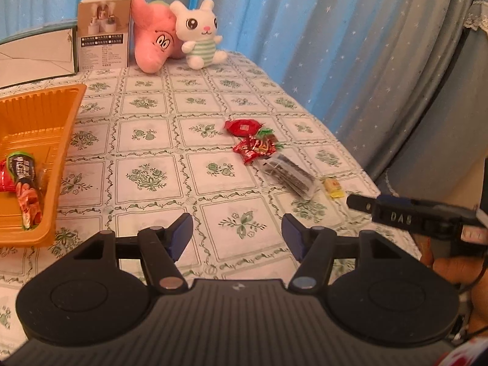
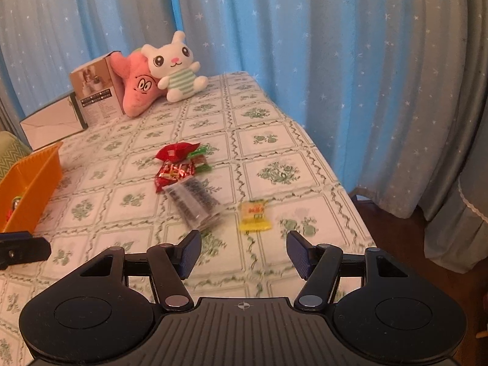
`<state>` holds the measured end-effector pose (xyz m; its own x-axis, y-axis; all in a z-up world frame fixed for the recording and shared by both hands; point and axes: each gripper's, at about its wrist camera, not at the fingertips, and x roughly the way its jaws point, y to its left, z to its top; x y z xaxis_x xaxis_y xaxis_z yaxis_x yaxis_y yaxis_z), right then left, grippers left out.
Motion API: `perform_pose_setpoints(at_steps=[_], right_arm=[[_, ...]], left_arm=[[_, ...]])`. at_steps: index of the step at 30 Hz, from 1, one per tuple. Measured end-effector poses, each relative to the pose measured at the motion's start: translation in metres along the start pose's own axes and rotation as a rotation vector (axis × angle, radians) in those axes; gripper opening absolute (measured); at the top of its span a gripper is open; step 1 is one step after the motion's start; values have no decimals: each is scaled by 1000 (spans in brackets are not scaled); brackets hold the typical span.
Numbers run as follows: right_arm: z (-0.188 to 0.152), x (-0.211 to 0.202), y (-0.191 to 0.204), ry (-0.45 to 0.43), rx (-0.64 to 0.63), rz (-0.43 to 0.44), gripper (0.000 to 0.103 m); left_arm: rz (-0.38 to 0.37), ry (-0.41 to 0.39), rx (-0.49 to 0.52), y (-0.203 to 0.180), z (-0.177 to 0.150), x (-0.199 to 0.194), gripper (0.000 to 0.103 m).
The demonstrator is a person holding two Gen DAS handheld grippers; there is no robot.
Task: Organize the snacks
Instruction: 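Withdraw both open tools from the tray back toward the remaining snacks, then grasp the yellow packet with the right tool while the left tool grasps the clear stick bag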
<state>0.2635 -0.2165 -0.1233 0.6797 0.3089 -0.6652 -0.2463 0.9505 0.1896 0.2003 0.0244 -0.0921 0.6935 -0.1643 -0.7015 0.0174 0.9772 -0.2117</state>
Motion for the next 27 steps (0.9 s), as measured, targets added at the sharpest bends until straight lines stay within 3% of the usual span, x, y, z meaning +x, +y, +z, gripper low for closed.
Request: perform_pose_setpoints(at_steps=[6,17,19,23,27], right_arm=[[15,35,-7,31,-9,4,61],[19,72,-7,88,-92,-40,34],[22,74,-5,88,-102,-44,24],[28,79,1,65,-124,-45,22],[28,84,9,80,-133,17,22]], left_arm=[[16,19,31,-1,7,25,59],[-22,24,25,0,17,47,59],[-24,26,24,2,17,47,59],[-13,34,14,9,16,49,59],[-4,38,-9,20,16,50,59]])
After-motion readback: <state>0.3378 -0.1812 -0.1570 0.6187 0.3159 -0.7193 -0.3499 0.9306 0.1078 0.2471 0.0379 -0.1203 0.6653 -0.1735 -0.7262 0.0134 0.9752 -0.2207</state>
